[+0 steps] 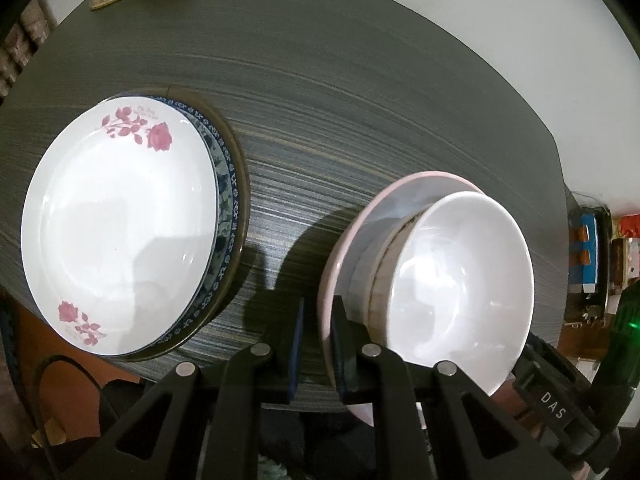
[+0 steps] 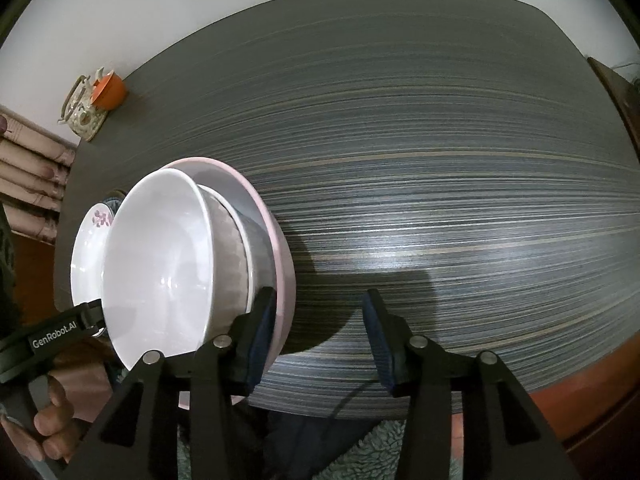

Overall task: Organize plates and bowls
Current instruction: 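Lift the nested bowl stack with both tools toward the plate stack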

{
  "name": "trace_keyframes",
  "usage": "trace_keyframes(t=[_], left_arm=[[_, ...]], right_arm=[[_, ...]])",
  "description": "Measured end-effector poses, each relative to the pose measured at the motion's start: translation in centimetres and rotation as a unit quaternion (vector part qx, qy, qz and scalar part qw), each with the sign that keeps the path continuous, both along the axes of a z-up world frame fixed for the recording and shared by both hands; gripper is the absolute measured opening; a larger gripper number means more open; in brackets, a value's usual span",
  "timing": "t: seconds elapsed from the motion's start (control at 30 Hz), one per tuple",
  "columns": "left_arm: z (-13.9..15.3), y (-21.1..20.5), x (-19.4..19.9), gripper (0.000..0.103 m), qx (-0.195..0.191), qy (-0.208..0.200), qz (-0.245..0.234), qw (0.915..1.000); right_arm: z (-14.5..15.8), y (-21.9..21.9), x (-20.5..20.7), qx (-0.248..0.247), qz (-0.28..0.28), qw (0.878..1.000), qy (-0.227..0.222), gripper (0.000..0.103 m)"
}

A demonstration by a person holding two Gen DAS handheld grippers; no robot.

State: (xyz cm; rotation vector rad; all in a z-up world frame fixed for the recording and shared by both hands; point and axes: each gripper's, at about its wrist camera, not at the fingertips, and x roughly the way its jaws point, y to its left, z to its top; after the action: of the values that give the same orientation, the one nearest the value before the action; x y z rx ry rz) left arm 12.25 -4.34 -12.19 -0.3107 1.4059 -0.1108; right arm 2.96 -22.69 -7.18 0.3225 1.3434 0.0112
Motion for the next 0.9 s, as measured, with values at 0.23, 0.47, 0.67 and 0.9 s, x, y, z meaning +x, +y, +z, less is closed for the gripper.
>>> trace_keyframes(t=[0.23,0.47,0.67,0.9], left_arm=[[0.0,0.1,0.2,0.011,0.0,-0.004,-0.002,1.0],[-0.1,0.4,0.2,0.01,-0.003,-0.002,-0.005,1.0],[-0.1,0.4,0.2,0.008,-0.001,-0.004,-0.006,1.0],[0.1,0.0,0.1,0.005,0.004,-0.009,-0.009,0.9999]], right_arm=[[-0.2,0.1,0.0,0.0,-0.003,1.0,-0.004,0.048],[0.2,0.4,-0.1,0.006,0.007,1.0,-0.012,0.029],[0.6,1.1,-0.1,0.004,0.017,1.0,-0.016,0.016],[0.7,1.2,-0.3,0.003,0.018,1.0,-0.017,0.011]])
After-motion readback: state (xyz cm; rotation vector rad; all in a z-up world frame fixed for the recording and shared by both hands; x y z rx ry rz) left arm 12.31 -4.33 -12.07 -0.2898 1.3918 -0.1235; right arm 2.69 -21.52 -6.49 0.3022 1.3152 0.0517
